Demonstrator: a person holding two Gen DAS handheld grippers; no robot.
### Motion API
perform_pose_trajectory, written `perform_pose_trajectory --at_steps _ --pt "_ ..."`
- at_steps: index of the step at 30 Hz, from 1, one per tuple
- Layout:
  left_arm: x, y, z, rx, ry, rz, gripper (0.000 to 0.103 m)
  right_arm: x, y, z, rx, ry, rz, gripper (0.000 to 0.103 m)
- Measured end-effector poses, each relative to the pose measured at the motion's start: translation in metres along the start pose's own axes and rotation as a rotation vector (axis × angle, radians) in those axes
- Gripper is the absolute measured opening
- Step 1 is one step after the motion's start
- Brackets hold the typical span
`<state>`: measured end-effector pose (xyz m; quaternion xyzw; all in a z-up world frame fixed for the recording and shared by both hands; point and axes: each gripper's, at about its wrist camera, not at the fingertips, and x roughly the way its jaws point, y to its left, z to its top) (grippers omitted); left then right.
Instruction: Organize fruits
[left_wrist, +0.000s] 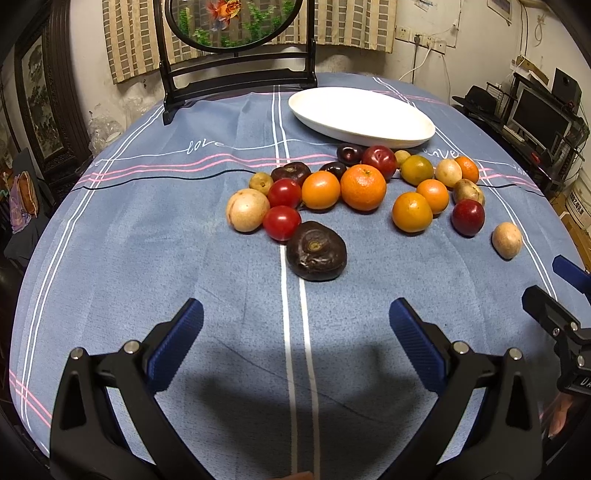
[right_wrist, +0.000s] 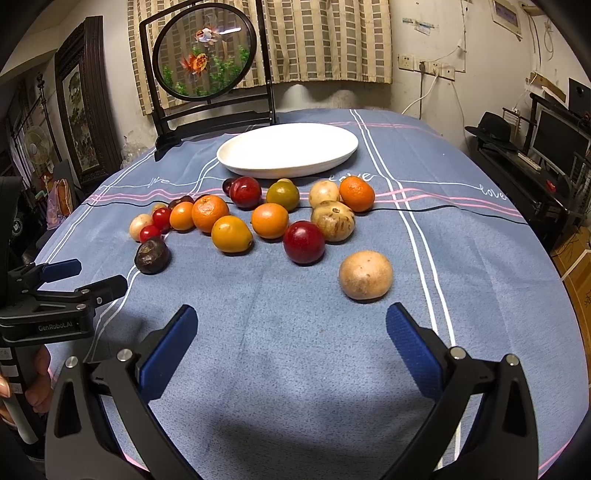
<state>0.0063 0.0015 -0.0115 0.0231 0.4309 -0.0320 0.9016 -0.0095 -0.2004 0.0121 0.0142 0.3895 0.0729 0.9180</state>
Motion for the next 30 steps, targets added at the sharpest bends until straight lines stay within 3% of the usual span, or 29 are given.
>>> perform_pose_trajectory --at_steps 19,26,30 --pt "0.005 0.001 -0.001 0.009 0.015 0.013 0.101 0.001 0.0 -0.002 0.003 0.006 0.003 0.102" --pt "0.023 0.007 0.0 0.034 0.073 -0.037 0.101 0.003 -0.002 -0.003 0.016 0.018 0.013 0.102" --pt "0.038 0.013 0.007 -0.013 0.125 -0.107 0.101 0.007 -0.005 -0.006 0.019 0.029 0.026 0.102"
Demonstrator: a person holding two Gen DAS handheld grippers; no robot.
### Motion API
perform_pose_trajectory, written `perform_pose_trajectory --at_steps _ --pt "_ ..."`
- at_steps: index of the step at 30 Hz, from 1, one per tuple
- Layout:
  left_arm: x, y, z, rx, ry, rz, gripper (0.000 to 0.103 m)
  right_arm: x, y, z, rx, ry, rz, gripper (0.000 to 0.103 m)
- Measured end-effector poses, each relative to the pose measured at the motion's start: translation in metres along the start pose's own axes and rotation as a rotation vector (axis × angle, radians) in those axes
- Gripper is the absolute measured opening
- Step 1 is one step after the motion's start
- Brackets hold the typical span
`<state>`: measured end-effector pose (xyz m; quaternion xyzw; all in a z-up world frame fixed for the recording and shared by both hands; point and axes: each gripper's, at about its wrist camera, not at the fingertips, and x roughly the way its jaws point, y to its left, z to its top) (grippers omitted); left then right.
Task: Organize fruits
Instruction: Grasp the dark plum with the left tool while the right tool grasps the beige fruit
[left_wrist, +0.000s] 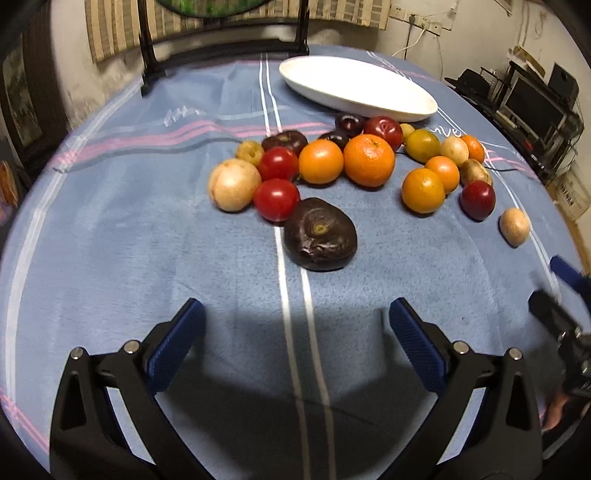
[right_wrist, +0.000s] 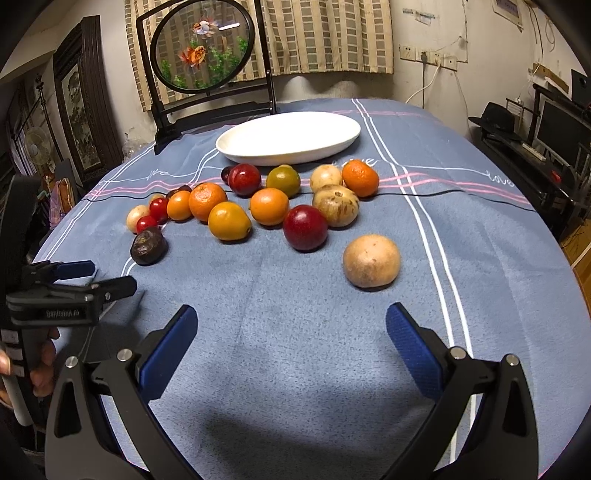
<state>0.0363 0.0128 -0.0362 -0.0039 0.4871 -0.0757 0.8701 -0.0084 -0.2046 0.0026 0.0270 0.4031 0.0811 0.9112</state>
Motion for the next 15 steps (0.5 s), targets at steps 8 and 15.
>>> perform_pose_trajectory --at_steps 8,15 --pt "0.019 0.003 0.022 -0.051 0.037 -0.003 0.088 0.004 -0.016 0.001 0.05 0.007 0.049 0.102" --pt "0.033 -0.022 0.035 -0.019 0.054 0.073 0.075 0.007 -0.024 0.001 0.081 0.017 0.093 0.102"
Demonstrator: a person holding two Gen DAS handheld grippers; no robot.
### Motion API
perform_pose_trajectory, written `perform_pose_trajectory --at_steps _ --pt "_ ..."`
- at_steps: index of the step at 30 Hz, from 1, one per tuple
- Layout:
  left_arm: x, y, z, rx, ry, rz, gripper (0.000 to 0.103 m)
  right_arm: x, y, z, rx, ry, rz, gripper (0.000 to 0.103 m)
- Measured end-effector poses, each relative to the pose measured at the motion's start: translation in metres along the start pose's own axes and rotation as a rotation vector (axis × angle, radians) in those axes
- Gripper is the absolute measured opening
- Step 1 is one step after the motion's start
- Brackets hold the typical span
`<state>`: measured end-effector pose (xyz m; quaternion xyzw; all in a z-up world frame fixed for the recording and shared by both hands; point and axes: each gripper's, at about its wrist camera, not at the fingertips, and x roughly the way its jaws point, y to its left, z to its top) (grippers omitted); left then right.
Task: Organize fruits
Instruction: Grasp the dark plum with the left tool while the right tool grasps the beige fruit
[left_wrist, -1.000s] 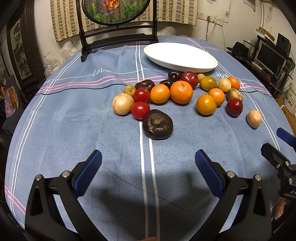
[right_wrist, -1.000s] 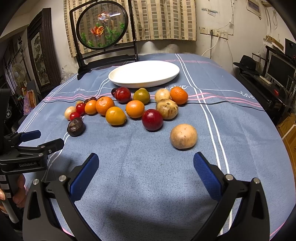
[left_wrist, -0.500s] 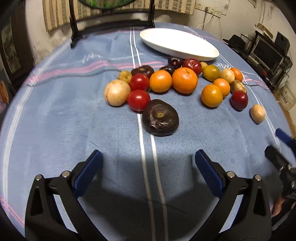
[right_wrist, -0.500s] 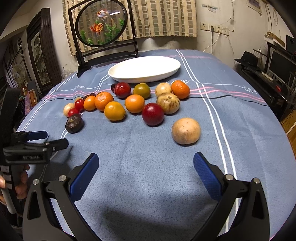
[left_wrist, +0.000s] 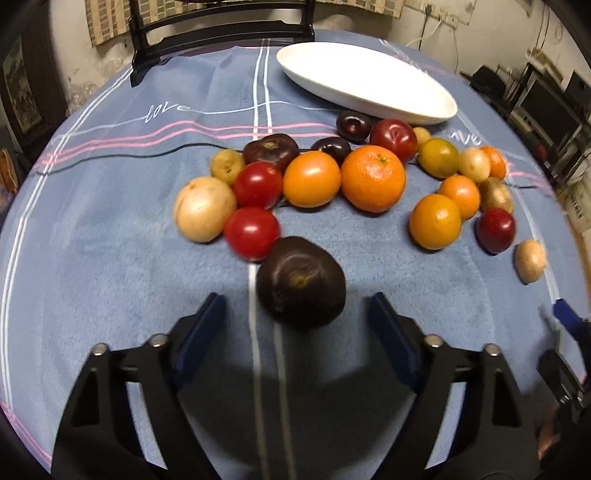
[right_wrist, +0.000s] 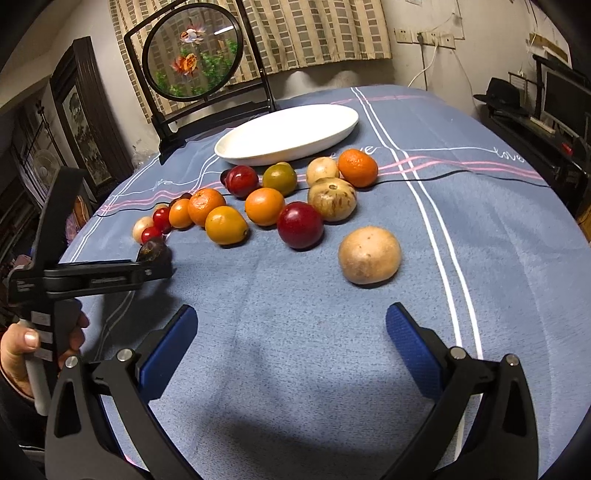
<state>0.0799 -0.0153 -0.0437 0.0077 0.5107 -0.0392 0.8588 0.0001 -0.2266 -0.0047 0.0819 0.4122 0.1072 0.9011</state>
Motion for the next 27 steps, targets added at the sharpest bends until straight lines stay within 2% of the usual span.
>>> perform_pose_trajectory --at_steps 2,3,4,10,17,18,19,21,27 --pt "0.0 -0.004 0.001 0.01 -0.021 0.024 0.063 -0.001 -0.002 0.0 0.008 -0.001 0.003 0.102" --pt "-0.003 -0.005 0.001 0.012 -0.037 0.036 0.05 -0.002 -0.003 0.0 0.01 -0.002 0.002 0.102" --pt "-0.004 -0.005 0.001 0.015 -0.04 0.029 0.046 -0.002 -0.004 0.0 0.011 -0.004 -0.001 0.102" --pt "-0.013 0.006 -0.006 0.009 -0.06 -0.004 0.046 -0.005 -0.009 0.003 -0.018 -0.004 -0.045 0.102" --pt "-0.041 0.009 -0.012 0.038 -0.136 -0.04 0.046 0.007 -0.016 0.017 -0.07 0.044 -0.119 0.102" --pt "-0.043 0.01 -0.012 0.037 -0.141 -0.044 0.046 0.01 -0.018 0.019 -0.069 0.051 -0.129 0.1" --pt "-0.044 0.011 -0.013 0.037 -0.145 -0.046 0.046 0.013 -0.019 0.021 -0.067 0.059 -0.131 0.091" --pt "-0.045 0.013 -0.014 0.036 -0.144 -0.047 0.046 0.021 -0.021 0.024 -0.06 0.091 -0.14 0.08" --pt "-0.046 0.018 -0.017 0.039 -0.145 -0.052 0.046 0.039 -0.025 0.028 -0.061 0.134 -0.209 0.073"
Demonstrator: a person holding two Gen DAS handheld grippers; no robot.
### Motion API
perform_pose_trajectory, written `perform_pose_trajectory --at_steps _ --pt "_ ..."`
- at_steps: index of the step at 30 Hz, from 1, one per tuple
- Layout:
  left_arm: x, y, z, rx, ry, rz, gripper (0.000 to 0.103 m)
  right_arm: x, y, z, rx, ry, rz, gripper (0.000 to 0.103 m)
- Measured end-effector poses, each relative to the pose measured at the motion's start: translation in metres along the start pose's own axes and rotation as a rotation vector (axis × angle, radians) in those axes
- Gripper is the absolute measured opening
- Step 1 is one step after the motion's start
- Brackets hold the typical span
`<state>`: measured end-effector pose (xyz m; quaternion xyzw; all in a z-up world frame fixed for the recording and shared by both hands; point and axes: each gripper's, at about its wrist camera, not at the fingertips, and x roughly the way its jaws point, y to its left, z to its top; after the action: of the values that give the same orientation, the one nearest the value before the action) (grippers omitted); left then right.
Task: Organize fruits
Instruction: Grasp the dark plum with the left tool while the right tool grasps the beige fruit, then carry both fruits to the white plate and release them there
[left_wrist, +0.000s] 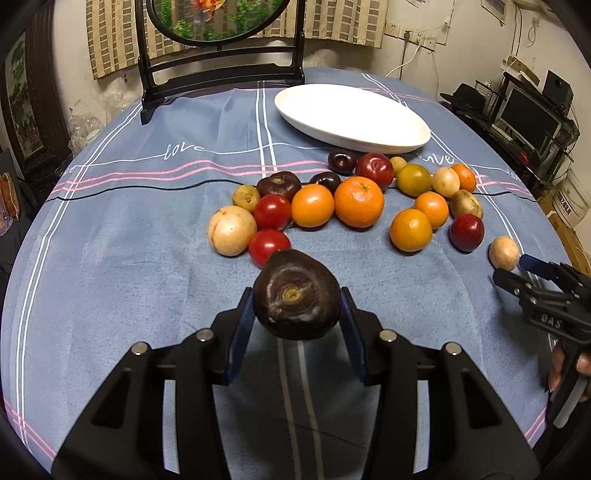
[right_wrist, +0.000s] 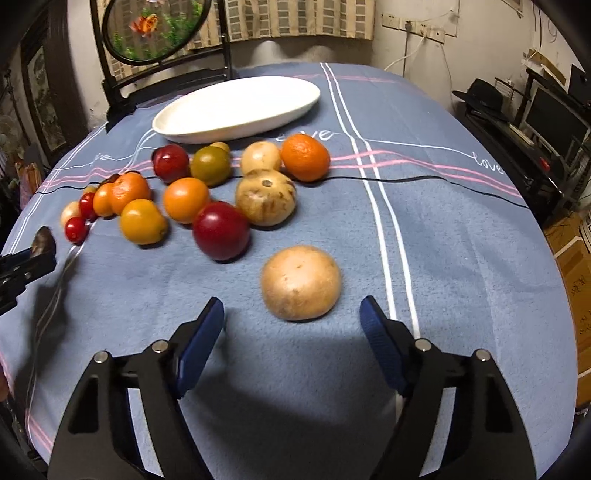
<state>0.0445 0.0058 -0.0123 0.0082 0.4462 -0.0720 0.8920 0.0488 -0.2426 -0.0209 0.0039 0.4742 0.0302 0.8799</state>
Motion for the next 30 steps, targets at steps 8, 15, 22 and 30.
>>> perform_pose_trajectory --at_steps 8,15,22,30 --pt "0.001 0.001 -0.002 0.002 0.006 -0.01 0.046 0.01 -0.011 0.009 0.053 0.027 0.017 0.051" --pt "-0.002 -0.001 -0.002 0.016 -0.005 -0.019 0.046 0.009 -0.01 0.009 0.051 0.023 0.024 0.046" --pt "-0.008 -0.001 0.012 0.058 -0.014 -0.006 0.046 -0.014 -0.006 0.015 0.024 -0.031 0.043 0.046" --pt "-0.028 -0.024 0.08 0.172 -0.109 -0.028 0.046 -0.052 0.009 0.067 -0.08 -0.169 0.104 0.046"
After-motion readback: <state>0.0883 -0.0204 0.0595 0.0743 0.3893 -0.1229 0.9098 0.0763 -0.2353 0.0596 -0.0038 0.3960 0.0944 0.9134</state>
